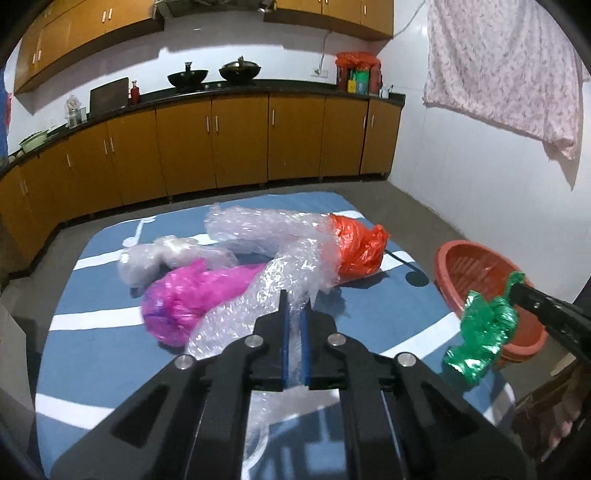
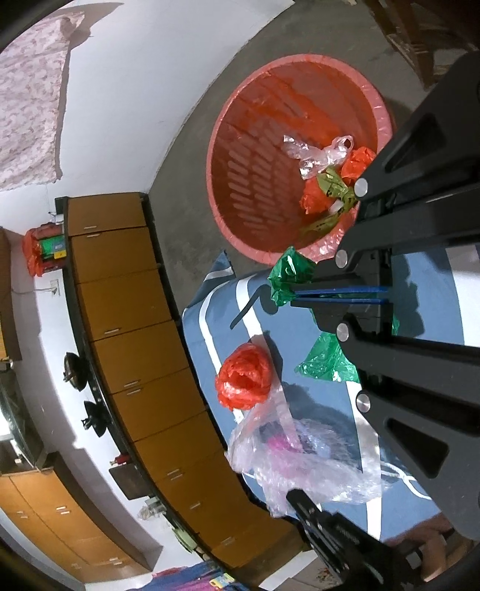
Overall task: Collect trash
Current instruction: 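Carry both bags over the basket and open both tools, then move both open tools back to the red bag on the table, then grasp the red bag with the right tool while the left tool grasps bubble wrap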
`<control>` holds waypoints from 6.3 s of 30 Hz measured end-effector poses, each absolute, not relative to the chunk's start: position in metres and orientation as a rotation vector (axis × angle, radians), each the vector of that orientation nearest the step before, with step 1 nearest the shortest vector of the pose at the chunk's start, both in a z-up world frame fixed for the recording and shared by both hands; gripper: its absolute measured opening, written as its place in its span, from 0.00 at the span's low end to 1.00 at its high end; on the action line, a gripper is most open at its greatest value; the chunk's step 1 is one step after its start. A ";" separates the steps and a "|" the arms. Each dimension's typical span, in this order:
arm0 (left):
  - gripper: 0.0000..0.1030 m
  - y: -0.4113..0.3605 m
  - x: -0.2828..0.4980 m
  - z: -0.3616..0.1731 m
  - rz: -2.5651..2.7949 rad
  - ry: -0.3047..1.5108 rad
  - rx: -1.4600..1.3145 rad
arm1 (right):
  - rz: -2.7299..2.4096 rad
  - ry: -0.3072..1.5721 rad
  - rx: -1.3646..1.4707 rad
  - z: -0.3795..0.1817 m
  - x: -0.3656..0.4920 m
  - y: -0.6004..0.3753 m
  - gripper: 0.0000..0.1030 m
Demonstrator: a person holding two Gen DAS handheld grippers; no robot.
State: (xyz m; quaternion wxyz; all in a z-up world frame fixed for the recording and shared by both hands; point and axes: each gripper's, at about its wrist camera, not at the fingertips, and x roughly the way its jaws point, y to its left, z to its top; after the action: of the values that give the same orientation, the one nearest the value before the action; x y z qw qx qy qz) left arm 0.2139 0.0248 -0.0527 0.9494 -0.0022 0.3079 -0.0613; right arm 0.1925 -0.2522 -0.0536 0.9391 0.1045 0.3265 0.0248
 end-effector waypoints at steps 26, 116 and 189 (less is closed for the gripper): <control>0.06 0.015 0.142 0.040 -0.257 0.453 -0.053 | -0.006 0.533 0.200 -0.014 0.151 -0.275 0.02; 0.84 0.002 0.225 -0.046 -0.119 0.562 -0.034 | -0.090 0.553 0.137 -0.042 0.216 -0.297 0.60; 0.05 0.030 0.300 -0.080 -0.107 0.777 -0.135 | 0.010 0.630 0.042 -0.060 0.236 -0.256 0.19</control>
State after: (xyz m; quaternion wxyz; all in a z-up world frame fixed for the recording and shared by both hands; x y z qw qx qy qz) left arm 0.2996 0.0302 -0.0803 0.9218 -0.0659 0.3784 -0.0523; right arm 0.2358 -0.2562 -0.0598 0.9505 0.0205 0.3100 0.0049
